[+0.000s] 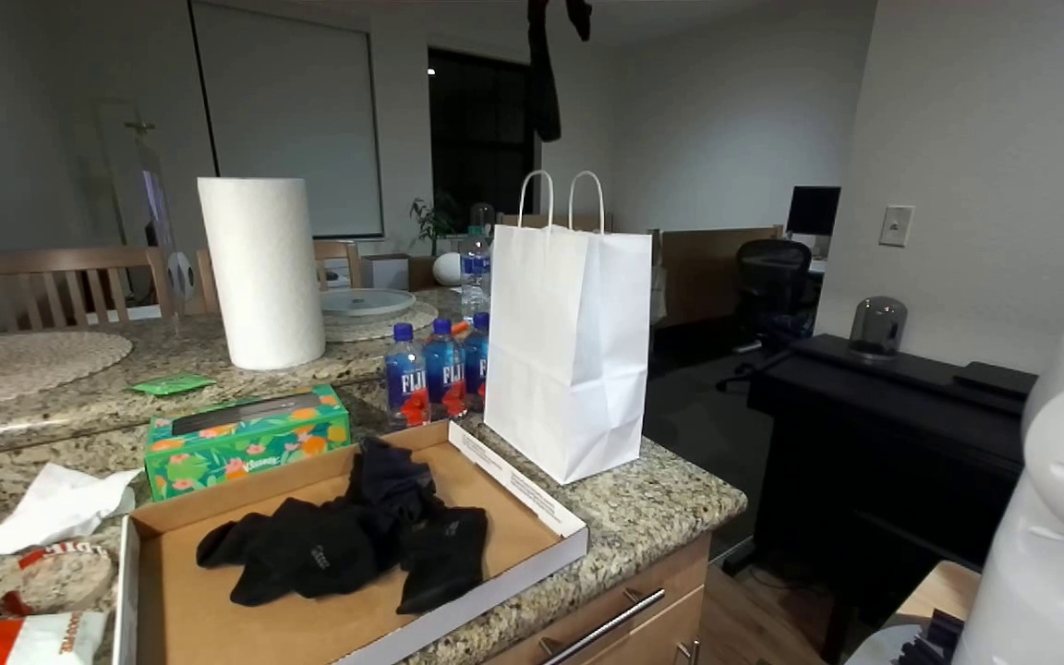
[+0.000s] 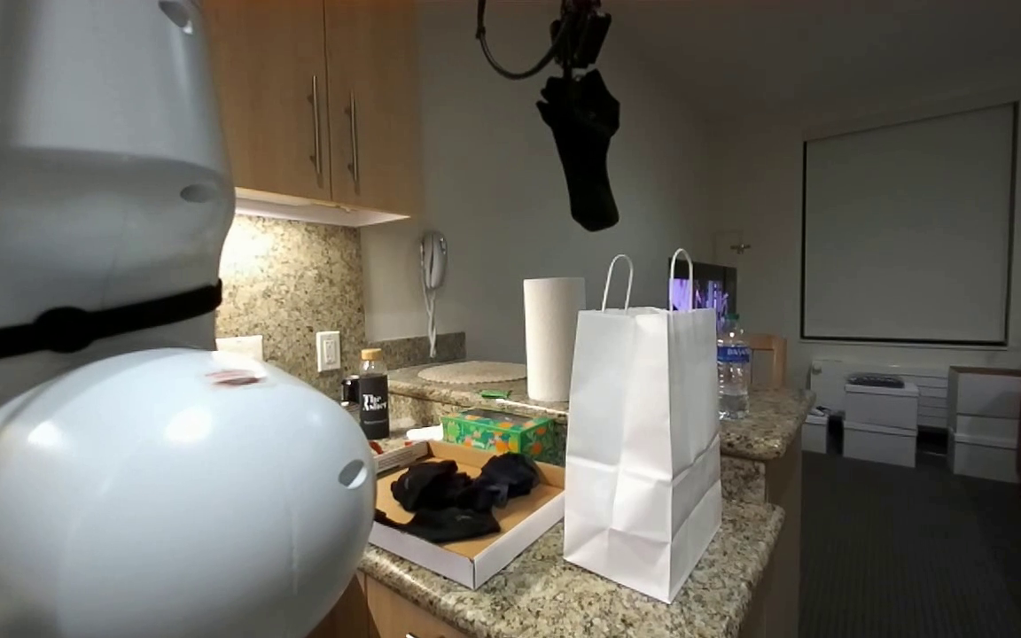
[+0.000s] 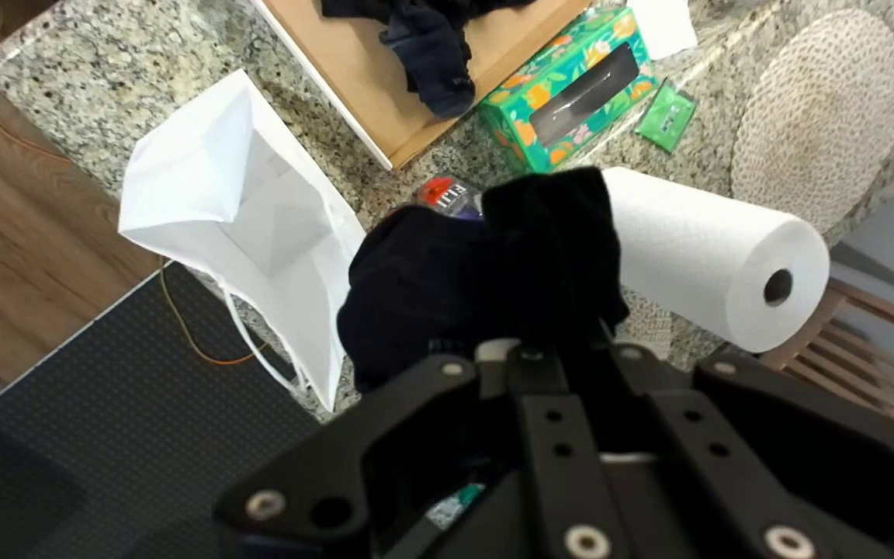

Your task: Pick up all the socks from the cover box and put them in the paper bag

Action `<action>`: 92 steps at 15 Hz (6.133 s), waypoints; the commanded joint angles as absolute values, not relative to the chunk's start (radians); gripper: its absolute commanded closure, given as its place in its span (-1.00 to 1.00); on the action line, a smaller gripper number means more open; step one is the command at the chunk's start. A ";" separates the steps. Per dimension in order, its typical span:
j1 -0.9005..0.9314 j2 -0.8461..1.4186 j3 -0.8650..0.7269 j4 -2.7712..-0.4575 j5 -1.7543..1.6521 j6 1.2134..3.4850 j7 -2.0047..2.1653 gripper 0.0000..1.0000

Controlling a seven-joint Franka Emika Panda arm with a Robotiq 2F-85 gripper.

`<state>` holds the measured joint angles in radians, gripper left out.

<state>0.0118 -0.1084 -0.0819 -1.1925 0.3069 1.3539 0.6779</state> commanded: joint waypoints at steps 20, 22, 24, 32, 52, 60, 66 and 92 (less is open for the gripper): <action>0.005 0.051 -0.141 -1.423 0.345 1.387 0.722 0.82; 0.002 0.053 -0.142 -1.450 0.354 1.394 0.719 0.83; -0.031 0.054 -0.119 -1.465 0.374 1.394 0.718 0.29; -0.063 0.014 -0.126 -1.507 0.428 1.411 0.714 -0.58; 0.208 -0.030 0.234 -1.838 0.108 1.734 0.543 -1.00; 0.290 0.158 0.256 -2.001 0.025 2.194 0.578 -1.00; 0.342 0.267 0.227 -2.049 -0.025 2.346 0.624 -1.00; 0.418 0.368 0.185 -2.055 -0.016 2.363 0.631 0.85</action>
